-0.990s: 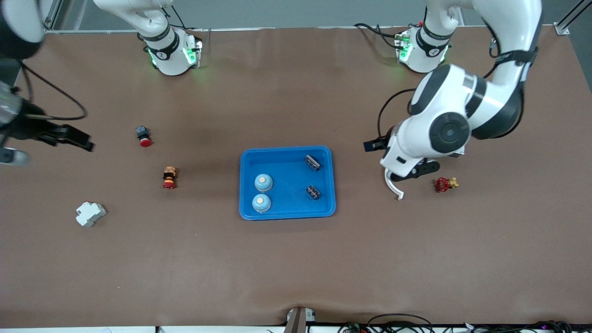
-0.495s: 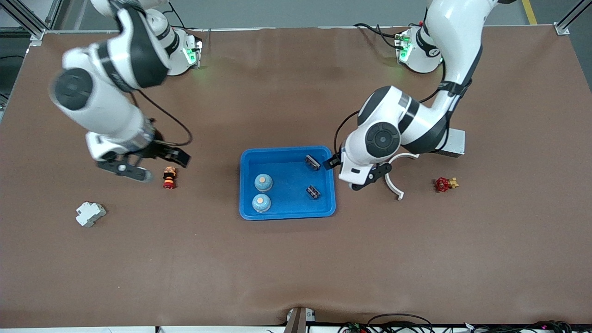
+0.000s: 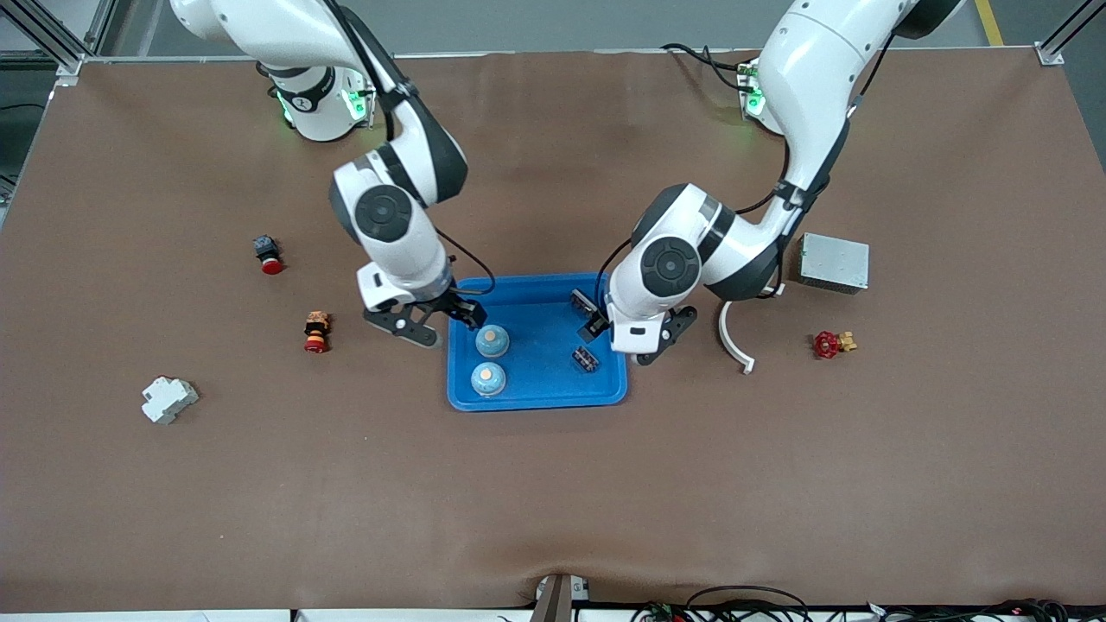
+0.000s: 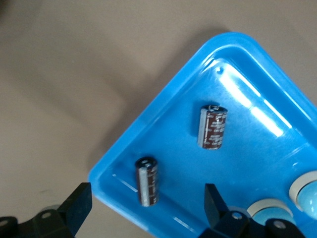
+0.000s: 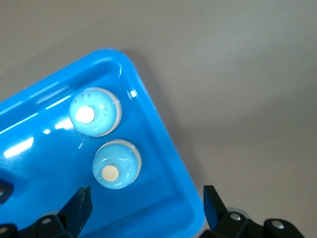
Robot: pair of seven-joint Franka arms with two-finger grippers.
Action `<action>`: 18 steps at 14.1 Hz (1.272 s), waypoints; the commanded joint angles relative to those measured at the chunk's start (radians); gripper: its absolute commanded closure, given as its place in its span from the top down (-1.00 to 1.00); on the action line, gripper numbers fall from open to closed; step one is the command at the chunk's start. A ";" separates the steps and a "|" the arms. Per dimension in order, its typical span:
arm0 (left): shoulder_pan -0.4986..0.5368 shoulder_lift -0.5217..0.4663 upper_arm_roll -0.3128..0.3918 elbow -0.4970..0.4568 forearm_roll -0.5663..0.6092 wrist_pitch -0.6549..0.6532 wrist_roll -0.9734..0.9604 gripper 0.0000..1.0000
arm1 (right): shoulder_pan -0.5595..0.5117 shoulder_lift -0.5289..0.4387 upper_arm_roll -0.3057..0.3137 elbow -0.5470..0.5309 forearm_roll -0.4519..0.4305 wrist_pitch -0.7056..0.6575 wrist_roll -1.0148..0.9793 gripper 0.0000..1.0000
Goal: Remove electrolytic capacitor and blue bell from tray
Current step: 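Grasp the bell with the right gripper while the left gripper grasps the capacitor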
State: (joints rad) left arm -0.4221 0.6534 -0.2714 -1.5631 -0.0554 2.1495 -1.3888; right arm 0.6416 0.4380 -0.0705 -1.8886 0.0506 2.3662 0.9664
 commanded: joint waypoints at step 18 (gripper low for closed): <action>-0.122 0.161 0.014 0.075 0.161 0.085 -0.199 1.00 | 0.079 0.257 -0.014 0.177 -0.012 0.100 0.180 0.04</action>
State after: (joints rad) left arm -0.5264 0.7994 -0.2686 -1.5137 0.0812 2.2293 -1.5598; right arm 0.7082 0.6865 -0.0745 -1.7321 0.0492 2.4669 1.1225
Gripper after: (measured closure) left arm 0.000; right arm 0.066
